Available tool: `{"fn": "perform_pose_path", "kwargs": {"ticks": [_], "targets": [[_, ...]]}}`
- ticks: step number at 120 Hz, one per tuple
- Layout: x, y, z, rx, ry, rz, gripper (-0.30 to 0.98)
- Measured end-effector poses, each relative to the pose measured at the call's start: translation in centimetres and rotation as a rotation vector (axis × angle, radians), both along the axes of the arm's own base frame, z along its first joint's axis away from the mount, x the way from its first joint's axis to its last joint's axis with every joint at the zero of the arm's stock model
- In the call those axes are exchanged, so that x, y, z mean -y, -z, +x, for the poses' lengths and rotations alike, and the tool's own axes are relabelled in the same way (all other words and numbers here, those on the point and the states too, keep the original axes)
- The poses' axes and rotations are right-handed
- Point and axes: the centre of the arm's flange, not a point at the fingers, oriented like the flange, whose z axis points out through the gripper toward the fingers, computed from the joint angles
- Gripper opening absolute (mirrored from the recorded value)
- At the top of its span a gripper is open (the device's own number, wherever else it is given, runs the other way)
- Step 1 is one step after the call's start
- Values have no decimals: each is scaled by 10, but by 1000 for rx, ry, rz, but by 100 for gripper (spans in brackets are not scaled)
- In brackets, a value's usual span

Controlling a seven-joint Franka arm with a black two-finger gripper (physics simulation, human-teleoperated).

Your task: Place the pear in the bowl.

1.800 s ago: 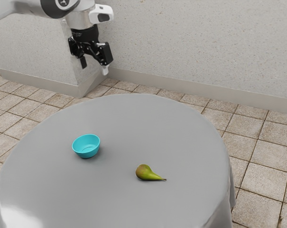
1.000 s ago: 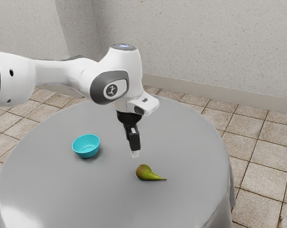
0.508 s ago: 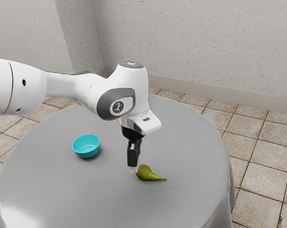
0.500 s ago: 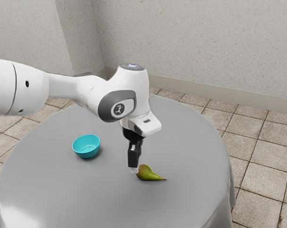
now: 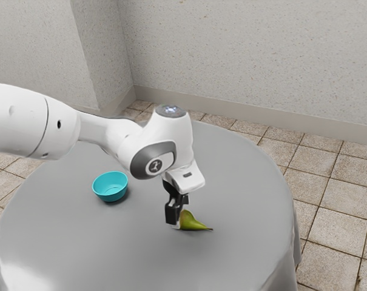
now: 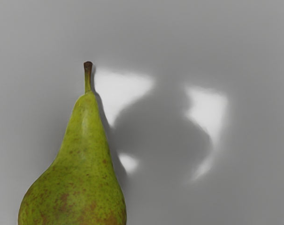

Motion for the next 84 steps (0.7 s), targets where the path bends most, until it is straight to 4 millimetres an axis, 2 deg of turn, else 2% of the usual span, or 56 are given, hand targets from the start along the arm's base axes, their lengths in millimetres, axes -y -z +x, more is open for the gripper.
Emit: {"fn": "perform_pose_path", "kwargs": {"ticks": [35, 61, 84], "targets": [[-9, 34, 7, -1, 27, -1, 69], [-19, 42, 16, 15, 42, 8, 69], [-17, 54, 19, 15, 60, 11, 69]]}}
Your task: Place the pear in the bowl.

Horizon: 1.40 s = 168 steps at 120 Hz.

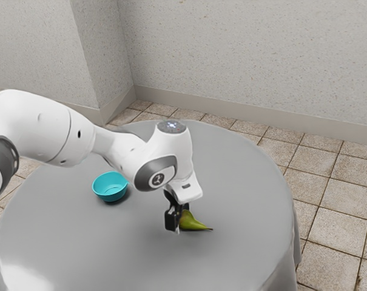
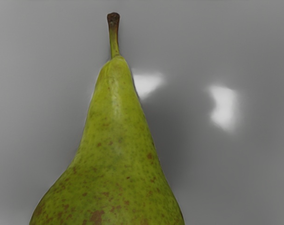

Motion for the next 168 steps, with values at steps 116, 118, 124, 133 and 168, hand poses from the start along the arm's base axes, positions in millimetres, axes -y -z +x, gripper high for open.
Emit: {"fn": "perform_pose_path", "kwargs": {"ticks": [116, 118, 124, 133, 168], "targets": [[-4, -23, 6, 54, -4, -15, 22], [-5, -26, 7, 59, -7, -16, 22], [-12, -35, 9, 72, -19, -17, 20], [-24, -47, 13, 93, -39, -18, 17], [-98, -83, 27, 143, -163, -2, 10]]}}
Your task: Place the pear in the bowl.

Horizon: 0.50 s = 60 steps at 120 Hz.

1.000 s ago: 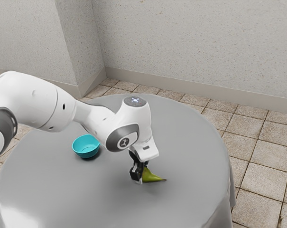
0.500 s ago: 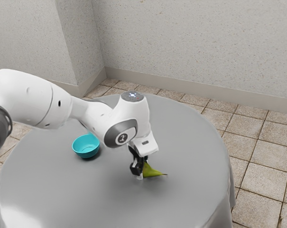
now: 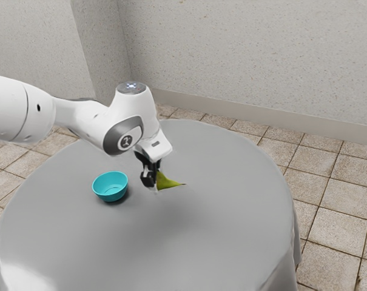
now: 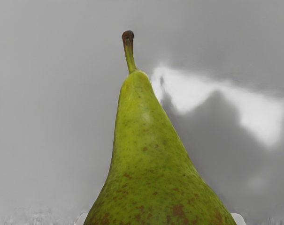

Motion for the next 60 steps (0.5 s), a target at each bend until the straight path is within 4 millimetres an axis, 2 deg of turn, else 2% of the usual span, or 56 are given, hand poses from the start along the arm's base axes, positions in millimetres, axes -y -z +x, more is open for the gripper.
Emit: {"fn": "perform_pose_path", "kwargs": {"ticks": [25, 41, 60], "targets": [[-61, -12, 0, -14, -92, 27, 8], [-97, -11, -4, -45, -148, 48, 7], [-124, -7, -10, -83, -187, 67, 7]]}}
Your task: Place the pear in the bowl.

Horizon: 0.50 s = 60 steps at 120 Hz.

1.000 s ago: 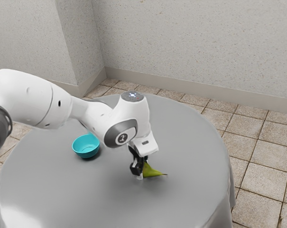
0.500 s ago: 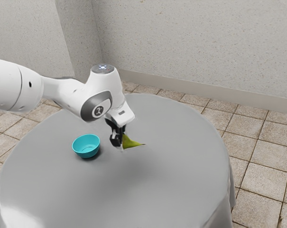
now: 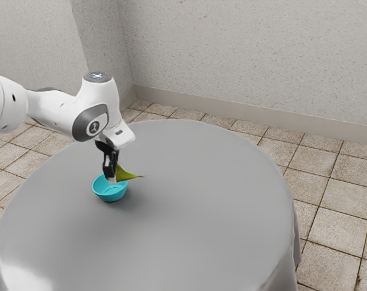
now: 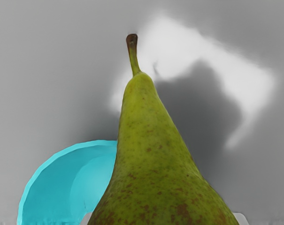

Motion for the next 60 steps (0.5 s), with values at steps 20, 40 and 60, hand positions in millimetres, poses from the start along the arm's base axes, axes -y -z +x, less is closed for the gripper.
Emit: {"fn": "perform_pose_path", "kwargs": {"ticks": [20, 40, 60], "targets": [[-22, 2, -6, -29, -31, 7, 6], [-33, 6, -8, -51, -33, 16, 14], [-36, 9, -10, -67, -25, 18, 27]]}}
